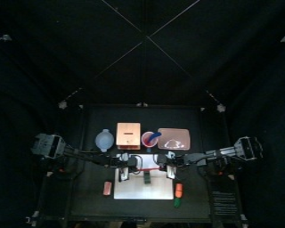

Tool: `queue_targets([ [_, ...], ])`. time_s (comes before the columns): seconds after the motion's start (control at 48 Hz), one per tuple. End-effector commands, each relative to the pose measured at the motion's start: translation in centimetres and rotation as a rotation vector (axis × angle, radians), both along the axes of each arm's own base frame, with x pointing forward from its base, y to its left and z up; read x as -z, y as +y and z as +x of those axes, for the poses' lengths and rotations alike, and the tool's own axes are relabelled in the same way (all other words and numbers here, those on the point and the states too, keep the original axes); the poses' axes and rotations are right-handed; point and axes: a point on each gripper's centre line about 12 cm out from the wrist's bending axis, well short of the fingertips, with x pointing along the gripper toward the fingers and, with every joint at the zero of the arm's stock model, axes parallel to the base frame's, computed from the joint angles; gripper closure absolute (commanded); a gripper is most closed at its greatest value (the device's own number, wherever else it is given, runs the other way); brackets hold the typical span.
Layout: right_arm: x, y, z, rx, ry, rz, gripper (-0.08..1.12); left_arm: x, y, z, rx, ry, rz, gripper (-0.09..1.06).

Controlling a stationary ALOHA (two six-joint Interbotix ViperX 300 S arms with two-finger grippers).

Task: Place sushi on board then cut the sushi with the knife then place the pieces on the plate
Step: Cut the sushi into 4 pieces

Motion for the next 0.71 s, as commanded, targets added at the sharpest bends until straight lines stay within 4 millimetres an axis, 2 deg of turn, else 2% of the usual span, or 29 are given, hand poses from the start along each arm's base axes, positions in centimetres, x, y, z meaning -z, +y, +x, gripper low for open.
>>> queue_targets([
  [0.021, -0.7, 0.0, 0.4, 0.004, -0.014, 0.005, 0.66, -1.3, -0.8, 0.9, 0.010, -0.043, -0.015, 0.59],
  [0.708, 0.8, 0.1, -0.2, 0.008, 0.048, 0.011, 0.66, -0.1, -1.4, 1.8, 0.020, -0.018, -0.011, 0.59],
])
